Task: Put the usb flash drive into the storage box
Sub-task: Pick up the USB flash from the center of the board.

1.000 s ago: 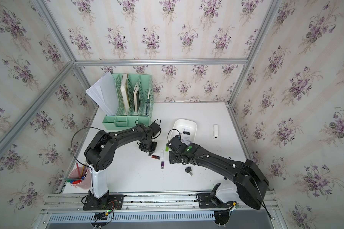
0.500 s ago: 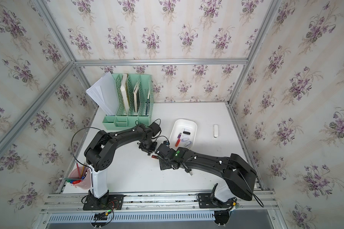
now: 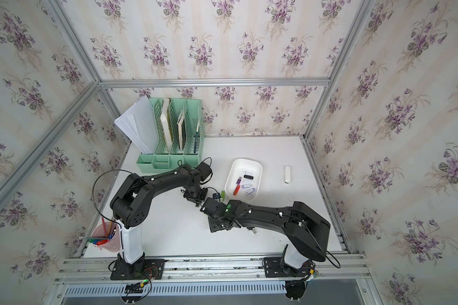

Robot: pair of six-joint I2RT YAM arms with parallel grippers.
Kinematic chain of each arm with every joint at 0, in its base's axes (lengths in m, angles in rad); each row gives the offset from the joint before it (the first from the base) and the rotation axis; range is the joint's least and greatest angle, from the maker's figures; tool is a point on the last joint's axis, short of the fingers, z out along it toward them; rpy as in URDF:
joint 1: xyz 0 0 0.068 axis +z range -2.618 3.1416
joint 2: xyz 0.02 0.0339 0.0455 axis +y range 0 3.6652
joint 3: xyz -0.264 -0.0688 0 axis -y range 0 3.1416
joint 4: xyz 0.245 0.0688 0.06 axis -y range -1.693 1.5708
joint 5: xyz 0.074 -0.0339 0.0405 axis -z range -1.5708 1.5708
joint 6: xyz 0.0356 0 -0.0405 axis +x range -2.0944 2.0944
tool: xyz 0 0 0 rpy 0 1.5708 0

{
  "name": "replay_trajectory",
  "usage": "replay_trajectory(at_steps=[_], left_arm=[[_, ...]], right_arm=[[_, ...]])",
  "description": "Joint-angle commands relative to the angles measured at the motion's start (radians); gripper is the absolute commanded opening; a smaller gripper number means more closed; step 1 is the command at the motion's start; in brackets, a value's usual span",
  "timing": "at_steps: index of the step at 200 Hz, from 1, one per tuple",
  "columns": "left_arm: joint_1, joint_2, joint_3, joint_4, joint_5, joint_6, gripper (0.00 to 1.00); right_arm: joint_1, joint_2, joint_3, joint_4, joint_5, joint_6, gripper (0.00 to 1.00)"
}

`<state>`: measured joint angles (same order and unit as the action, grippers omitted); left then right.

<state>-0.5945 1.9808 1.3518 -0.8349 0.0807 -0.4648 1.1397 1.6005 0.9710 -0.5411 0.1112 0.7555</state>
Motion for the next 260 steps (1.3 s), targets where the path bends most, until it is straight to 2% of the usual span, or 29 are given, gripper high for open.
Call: replay_trajectory(at_steps=[1, 79, 145, 211, 260], left_arm=[[0.029, -0.025, -0.017, -0.018, -0.015, 0.026, 0.25], [0.111, -0.104, -0.133, 0.011, 0.0, 0.051, 0.25], [0.134, -0.129, -0.201, 0.036, 0.01, 0.053, 0.25], [0.136, -0.119, -0.201, 0.04, 0.016, 0.054, 0.25], [0.137, -0.106, -0.202, 0.045, 0.022, 0.053, 0.25]], right_arm=[[0.008, 0.025, 0.014, 0.012, 0.008, 0.007, 0.64], [0.0, 0.17, 0.12, -0.033, 0.034, -0.014, 0.6], [-0.031, 0.21, 0.134, -0.036, 0.017, -0.03, 0.56], [-0.066, 0.229, 0.137, -0.032, -0.006, -0.057, 0.44], [-0.068, 0.246, 0.144, -0.03, -0.025, -0.062, 0.32]])
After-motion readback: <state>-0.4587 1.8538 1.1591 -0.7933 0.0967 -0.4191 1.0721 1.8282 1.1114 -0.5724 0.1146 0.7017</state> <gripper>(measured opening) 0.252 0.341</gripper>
